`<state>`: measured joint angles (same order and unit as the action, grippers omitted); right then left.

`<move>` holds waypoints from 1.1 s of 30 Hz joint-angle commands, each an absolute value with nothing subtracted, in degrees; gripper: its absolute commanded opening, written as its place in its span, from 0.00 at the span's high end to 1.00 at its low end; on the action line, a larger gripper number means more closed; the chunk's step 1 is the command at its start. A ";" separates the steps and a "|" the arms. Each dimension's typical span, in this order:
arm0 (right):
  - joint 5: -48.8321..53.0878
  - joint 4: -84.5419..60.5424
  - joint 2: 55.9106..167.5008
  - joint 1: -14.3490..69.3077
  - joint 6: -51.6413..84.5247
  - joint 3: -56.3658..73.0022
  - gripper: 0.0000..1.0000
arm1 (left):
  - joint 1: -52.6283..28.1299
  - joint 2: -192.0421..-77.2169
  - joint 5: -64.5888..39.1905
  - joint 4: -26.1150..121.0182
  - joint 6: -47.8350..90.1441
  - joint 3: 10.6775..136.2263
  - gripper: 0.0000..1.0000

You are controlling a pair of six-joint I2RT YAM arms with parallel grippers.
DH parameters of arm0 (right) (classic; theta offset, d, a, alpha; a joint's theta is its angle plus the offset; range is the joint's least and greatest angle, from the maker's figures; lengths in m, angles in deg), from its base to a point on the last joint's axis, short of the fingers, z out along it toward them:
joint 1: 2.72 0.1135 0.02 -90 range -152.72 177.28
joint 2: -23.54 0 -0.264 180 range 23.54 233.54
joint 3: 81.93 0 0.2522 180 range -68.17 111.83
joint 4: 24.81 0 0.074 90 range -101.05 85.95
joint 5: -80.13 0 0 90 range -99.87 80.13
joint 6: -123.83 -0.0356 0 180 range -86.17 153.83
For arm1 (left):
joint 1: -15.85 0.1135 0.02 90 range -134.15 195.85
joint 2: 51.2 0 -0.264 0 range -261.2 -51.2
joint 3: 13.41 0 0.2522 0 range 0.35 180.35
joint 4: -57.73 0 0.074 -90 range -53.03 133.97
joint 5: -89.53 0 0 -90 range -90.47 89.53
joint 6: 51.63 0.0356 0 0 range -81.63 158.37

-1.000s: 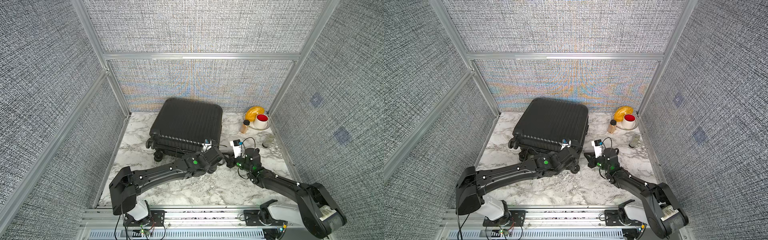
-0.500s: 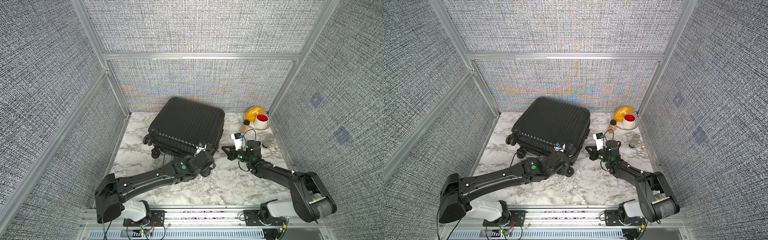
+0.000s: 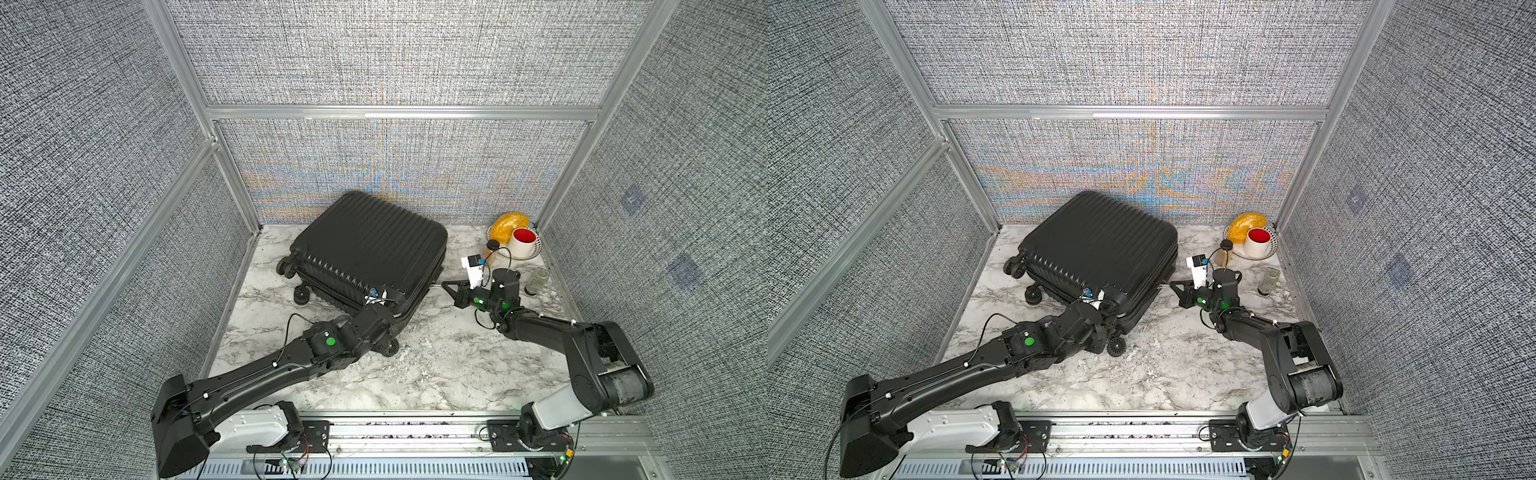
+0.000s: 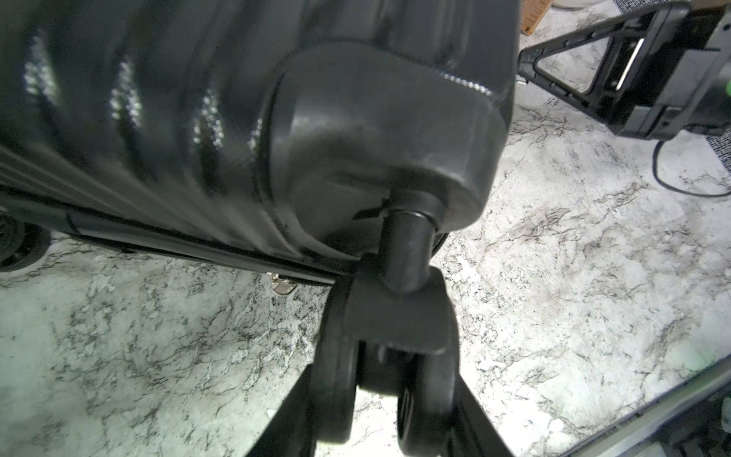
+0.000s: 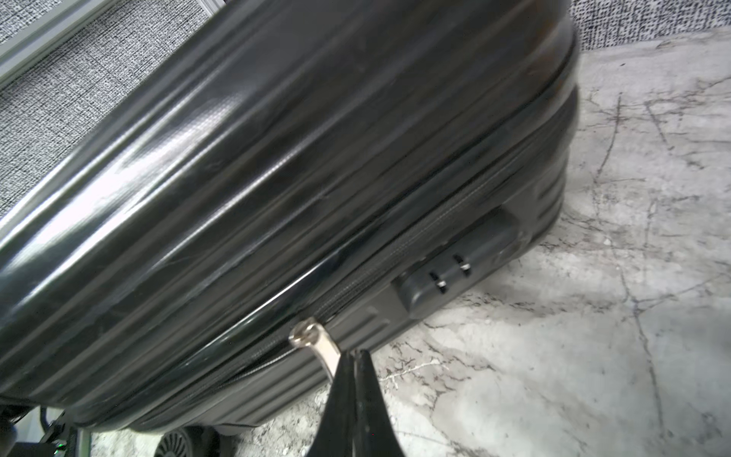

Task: Open the suitcase zippers
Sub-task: Unzip the zipper on the suitcase, then adjust the suitcase at the center of the board.

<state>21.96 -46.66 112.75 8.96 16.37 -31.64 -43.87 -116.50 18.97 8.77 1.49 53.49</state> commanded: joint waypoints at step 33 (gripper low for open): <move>12.69 -57.29 99.75 12.21 16.07 -49.56 0.30 | -42.74 -115.89 5.76 7.45 35.99 56.30 1.00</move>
